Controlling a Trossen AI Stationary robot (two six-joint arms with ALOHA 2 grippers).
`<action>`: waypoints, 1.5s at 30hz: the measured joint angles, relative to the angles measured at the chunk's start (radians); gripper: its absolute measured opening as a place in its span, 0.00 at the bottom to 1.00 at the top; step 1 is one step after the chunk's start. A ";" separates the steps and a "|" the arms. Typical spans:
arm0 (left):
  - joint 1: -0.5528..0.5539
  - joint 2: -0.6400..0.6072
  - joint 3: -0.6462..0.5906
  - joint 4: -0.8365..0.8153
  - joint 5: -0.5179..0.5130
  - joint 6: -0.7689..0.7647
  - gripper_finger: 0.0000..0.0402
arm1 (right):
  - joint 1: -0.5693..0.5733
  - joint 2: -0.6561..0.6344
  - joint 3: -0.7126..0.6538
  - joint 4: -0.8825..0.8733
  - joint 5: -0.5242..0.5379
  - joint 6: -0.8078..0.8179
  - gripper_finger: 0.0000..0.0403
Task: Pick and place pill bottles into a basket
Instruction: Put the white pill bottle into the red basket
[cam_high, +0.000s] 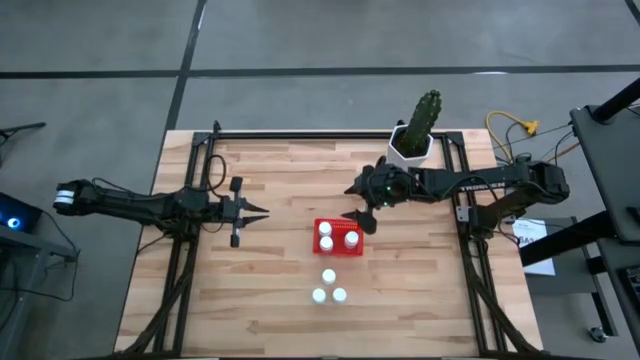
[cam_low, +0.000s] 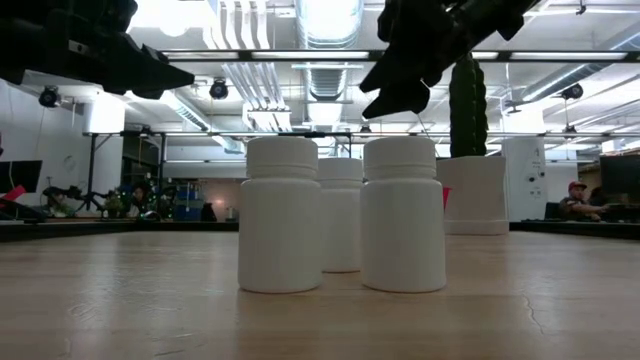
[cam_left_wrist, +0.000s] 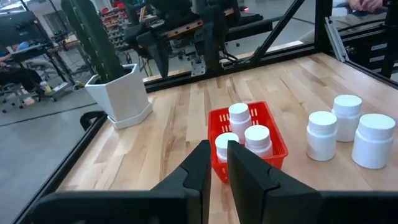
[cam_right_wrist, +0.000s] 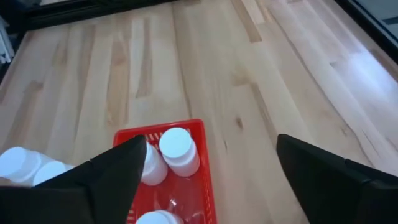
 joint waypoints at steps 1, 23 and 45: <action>0.000 0.000 0.000 -0.001 0.000 0.000 0.09 | 0.004 0.000 0.002 -0.005 0.000 0.001 0.88; 0.000 0.000 0.000 -0.001 0.000 0.000 0.09 | 0.242 0.005 0.163 -0.124 -0.012 -0.086 0.94; 0.000 0.000 0.002 0.000 0.000 0.000 0.09 | 0.251 0.186 0.358 -0.402 -0.101 0.047 0.93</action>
